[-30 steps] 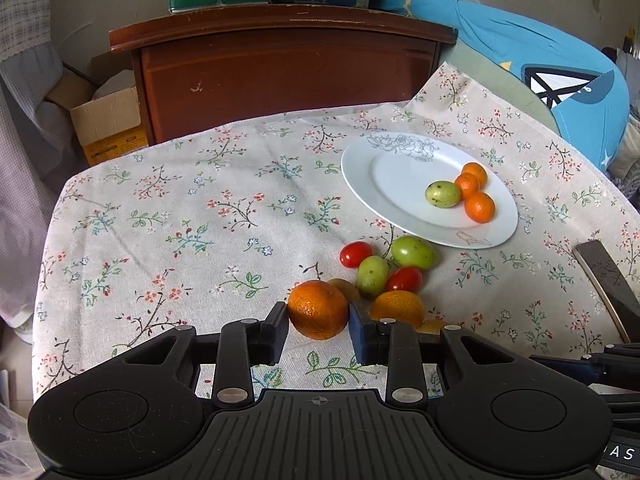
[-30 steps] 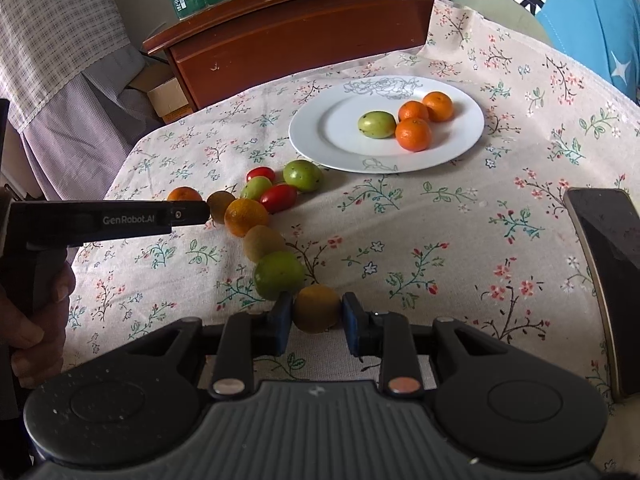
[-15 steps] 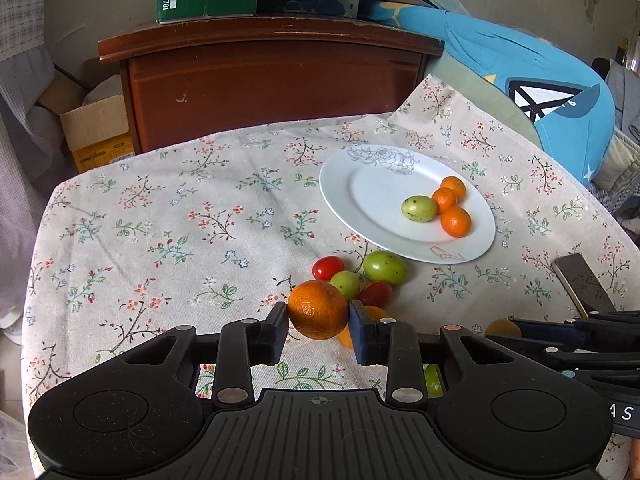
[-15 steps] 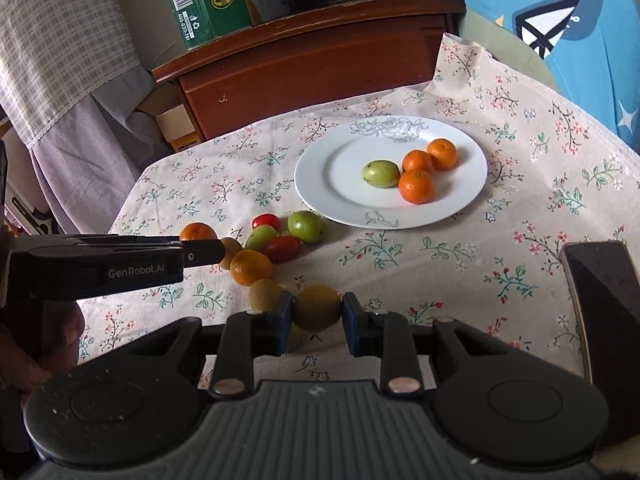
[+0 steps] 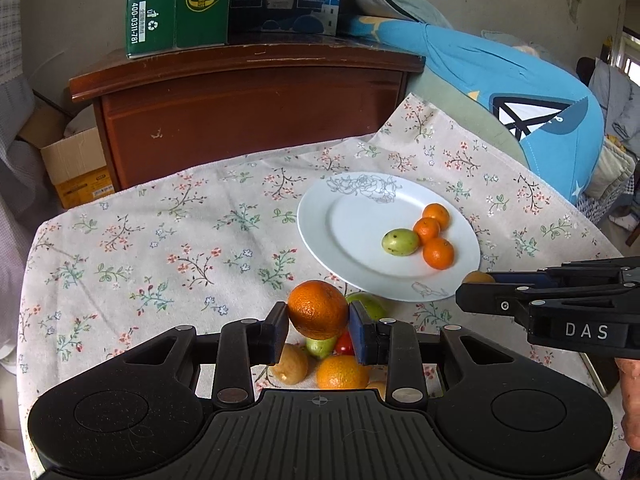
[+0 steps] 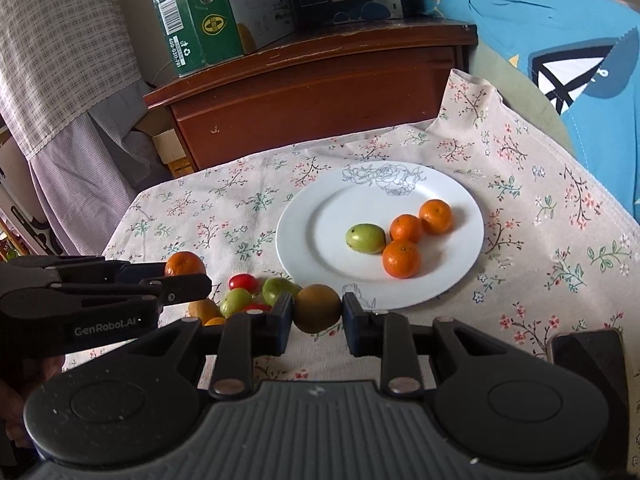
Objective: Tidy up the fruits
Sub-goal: 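Carry the held kiwi and tangerine toward the white plate, then lower the kiwi and tangerine onto the plate and open both grippers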
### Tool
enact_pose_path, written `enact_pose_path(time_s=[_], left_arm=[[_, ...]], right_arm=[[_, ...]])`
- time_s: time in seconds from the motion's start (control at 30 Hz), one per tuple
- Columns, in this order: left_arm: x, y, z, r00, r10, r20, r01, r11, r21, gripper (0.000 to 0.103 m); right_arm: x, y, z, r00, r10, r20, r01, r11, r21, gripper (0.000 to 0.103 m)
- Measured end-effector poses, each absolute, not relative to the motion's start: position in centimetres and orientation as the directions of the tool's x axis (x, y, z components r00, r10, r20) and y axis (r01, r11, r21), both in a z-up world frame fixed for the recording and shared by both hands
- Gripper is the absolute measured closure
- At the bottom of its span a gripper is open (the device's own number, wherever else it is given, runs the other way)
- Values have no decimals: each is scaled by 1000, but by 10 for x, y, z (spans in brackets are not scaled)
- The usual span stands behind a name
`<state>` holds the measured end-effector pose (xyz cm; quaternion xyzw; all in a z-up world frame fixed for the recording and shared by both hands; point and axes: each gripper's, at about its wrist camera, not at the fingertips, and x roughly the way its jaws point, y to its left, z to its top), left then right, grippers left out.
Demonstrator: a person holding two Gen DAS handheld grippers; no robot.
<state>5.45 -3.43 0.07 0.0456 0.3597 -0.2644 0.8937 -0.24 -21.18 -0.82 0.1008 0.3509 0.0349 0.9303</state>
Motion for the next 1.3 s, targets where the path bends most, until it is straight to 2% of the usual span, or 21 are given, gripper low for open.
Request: enact_pose_path(time_s=[0.5,1.3], left_arm=[[94,-60,2,556,-508,-658,549,819,-168,73],[130,-93,-23,512,-520,-684,542,813,-212,73]], right_arm=[[39,-240,4,787,118,-605,41,969,242,77],[98,-262,-22,768,86,-635,119,955,273,77]])
